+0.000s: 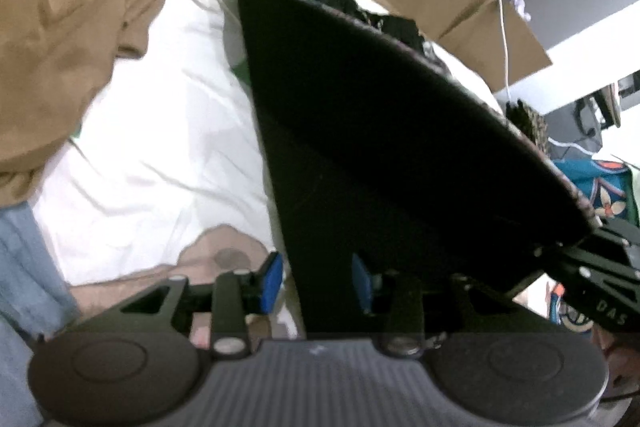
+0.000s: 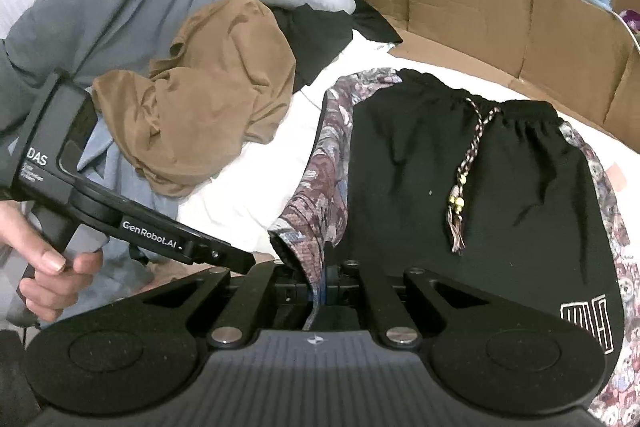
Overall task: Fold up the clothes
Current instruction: 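Lift both grippers and fold the shorts in half lengthwise, one leg over the other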
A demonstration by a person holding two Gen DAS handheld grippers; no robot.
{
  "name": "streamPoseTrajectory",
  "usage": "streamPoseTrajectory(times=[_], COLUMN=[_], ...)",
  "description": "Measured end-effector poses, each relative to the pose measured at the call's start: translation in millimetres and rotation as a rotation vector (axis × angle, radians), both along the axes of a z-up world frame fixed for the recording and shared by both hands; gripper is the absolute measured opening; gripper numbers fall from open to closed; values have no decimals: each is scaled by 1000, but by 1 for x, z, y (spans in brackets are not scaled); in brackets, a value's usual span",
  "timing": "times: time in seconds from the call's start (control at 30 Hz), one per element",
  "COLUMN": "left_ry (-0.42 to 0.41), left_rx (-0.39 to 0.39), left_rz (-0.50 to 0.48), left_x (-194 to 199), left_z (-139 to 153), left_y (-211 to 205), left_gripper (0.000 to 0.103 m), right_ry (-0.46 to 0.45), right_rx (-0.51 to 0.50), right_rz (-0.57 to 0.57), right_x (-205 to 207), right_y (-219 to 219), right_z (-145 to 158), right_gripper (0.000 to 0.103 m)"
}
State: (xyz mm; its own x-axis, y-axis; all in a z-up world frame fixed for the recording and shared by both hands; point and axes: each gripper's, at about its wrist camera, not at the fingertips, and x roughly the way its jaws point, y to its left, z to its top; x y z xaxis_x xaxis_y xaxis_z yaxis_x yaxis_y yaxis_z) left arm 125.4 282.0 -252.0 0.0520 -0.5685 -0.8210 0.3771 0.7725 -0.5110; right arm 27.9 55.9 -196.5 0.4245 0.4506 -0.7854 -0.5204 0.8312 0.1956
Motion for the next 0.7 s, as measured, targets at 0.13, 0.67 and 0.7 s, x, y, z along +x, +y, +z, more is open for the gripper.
streamPoseTrajectory(times=[0.13, 0.67, 0.7], left_ry=[-23, 96, 90], left_rx=[39, 71, 84], left_rz=[-38, -33, -39], left_x=[-1, -30, -30], left_z=[2, -29, -30], left_y=[-5, -24, -27], left_gripper=[41, 41, 41], right_ry=[19, 97, 108], right_rx=[19, -93, -90], right_rz=[-39, -62, -57], right_x=[-2, 27, 29], right_y=[-12, -31, -32], right_z=[3, -2, -4], right_gripper=[1, 1, 1])
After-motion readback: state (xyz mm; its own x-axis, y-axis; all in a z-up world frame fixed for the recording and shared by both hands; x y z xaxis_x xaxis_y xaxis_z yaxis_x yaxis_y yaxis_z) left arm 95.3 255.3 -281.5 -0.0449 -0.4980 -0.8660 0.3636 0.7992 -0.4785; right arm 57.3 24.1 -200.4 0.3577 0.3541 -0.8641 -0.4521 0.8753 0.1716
